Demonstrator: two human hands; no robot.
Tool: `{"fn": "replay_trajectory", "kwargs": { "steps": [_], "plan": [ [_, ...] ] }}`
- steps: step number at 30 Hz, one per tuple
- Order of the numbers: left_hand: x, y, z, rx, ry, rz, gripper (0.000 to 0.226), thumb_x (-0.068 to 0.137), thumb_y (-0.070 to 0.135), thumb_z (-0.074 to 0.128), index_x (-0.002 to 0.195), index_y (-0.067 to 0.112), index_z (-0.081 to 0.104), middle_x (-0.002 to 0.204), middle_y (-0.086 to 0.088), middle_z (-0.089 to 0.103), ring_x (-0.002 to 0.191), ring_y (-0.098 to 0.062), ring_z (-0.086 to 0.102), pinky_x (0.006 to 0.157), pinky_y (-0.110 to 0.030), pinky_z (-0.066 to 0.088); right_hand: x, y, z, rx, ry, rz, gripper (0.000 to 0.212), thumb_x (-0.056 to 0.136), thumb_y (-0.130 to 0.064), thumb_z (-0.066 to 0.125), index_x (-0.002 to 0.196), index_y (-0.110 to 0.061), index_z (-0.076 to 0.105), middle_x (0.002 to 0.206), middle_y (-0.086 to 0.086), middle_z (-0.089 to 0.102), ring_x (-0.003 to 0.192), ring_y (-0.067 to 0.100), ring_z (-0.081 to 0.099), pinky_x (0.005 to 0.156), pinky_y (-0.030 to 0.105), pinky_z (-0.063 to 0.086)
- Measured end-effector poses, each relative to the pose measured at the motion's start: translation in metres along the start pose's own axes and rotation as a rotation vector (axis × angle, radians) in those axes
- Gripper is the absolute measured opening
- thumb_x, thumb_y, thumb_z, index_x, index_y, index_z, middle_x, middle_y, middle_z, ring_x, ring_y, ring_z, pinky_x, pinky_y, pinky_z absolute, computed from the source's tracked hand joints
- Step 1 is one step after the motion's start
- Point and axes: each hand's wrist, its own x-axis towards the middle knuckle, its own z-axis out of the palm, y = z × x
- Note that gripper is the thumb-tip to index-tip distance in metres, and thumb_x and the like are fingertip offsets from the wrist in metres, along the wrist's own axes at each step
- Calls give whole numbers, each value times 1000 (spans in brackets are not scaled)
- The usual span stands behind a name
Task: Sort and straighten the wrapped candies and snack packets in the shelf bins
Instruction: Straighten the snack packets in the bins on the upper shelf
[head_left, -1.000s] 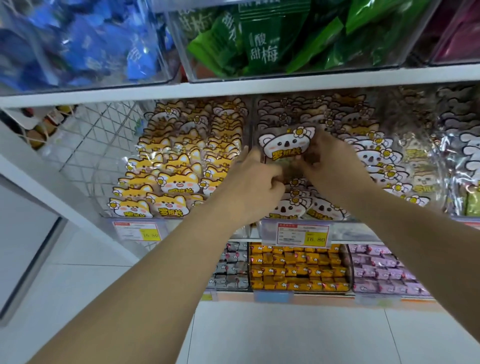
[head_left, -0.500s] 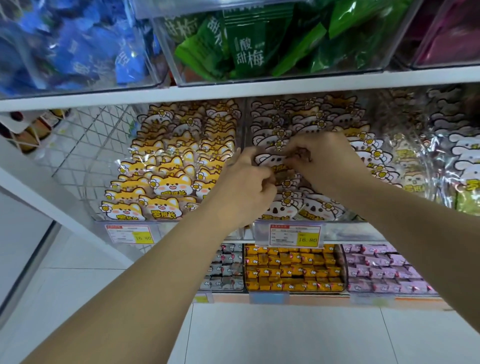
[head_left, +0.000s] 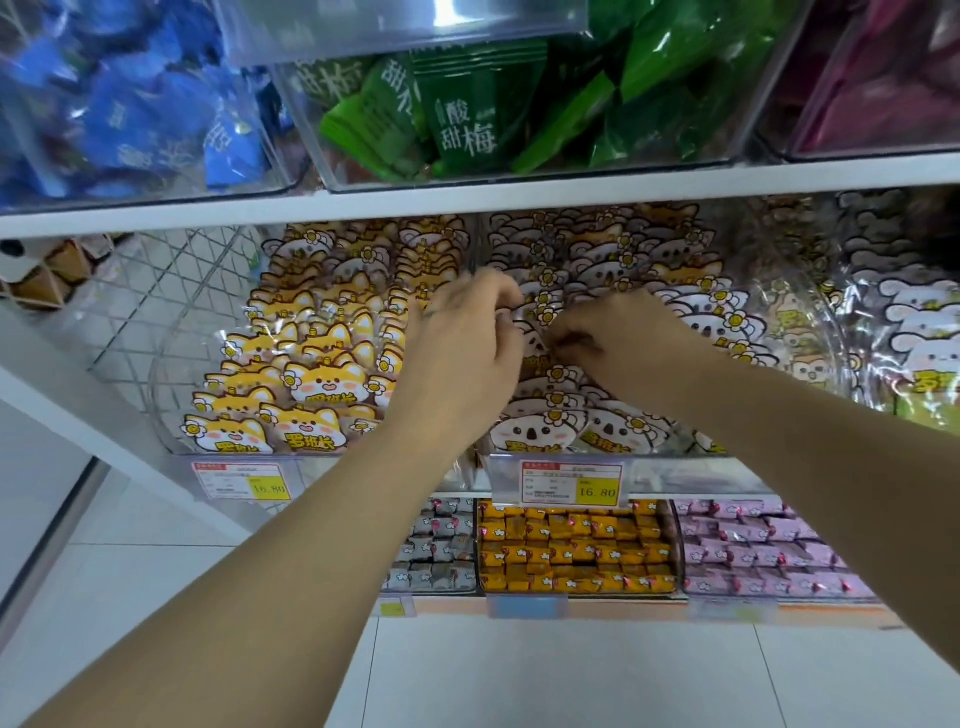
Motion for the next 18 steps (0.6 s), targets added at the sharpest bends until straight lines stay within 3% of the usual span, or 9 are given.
{"fn": "replay_trajectory", "kwargs": {
  "steps": [2, 5, 7, 10, 14, 18],
  "plan": [
    [12, 3, 0, 115, -17, -70, 24, 98, 20, 38, 115, 22, 55, 112, 2, 62, 118, -22, 47, 109, -55, 24, -4, -1, 0, 1, -6, -9, 26, 95, -18, 49, 114, -26, 66, 106, 4, 68, 97, 24, 60, 84, 30, 48],
    [37, 1, -3, 321, -241, -135, 30, 100, 27, 39, 126, 28, 56, 130, -1, 56, 126, -26, 43, 110, -60, 14, -12, -3, 0, 8, -14, -11, 30, 98, -18, 45, 120, -27, 63, 110, 1, 68, 99, 22, 60, 80, 26, 45],
    [53, -4, -4, 392, -378, -120, 33, 98, 26, 48, 130, 28, 53, 135, -2, 52, 126, -26, 43, 109, -61, 22, -15, -5, 1, 28, -3, 9, 31, 98, -18, 45, 122, -29, 62, 112, -2, 67, 101, 20, 60, 79, 24, 44],
    [64, -6, -2, 460, -453, -53, 36, 93, 15, 53, 129, 21, 55, 130, -7, 55, 119, -26, 49, 101, -47, 40, -16, -4, 2, 80, 10, 14, 30, 97, -17, 46, 120, -27, 63, 114, -2, 67, 103, 19, 59, 83, 22, 43],
    [66, -8, -1, 396, -448, -30, 25, 92, 12, 55, 115, 19, 63, 123, -3, 59, 113, -20, 54, 98, -39, 44, -17, -1, 3, 84, 25, 22, 30, 98, -17, 47, 121, -27, 62, 115, -5, 67, 105, 17, 59, 70, 10, 30],
    [75, -10, -4, 318, -505, -65, 21, 87, 19, 66, 108, 16, 66, 113, -3, 65, 102, -19, 60, 91, -32, 48, -19, -1, 5, 110, 43, 17, 29, 97, -16, 48, 119, -26, 64, 113, -5, 68, 102, 16, 60, 75, 11, 33]
  ]
}}
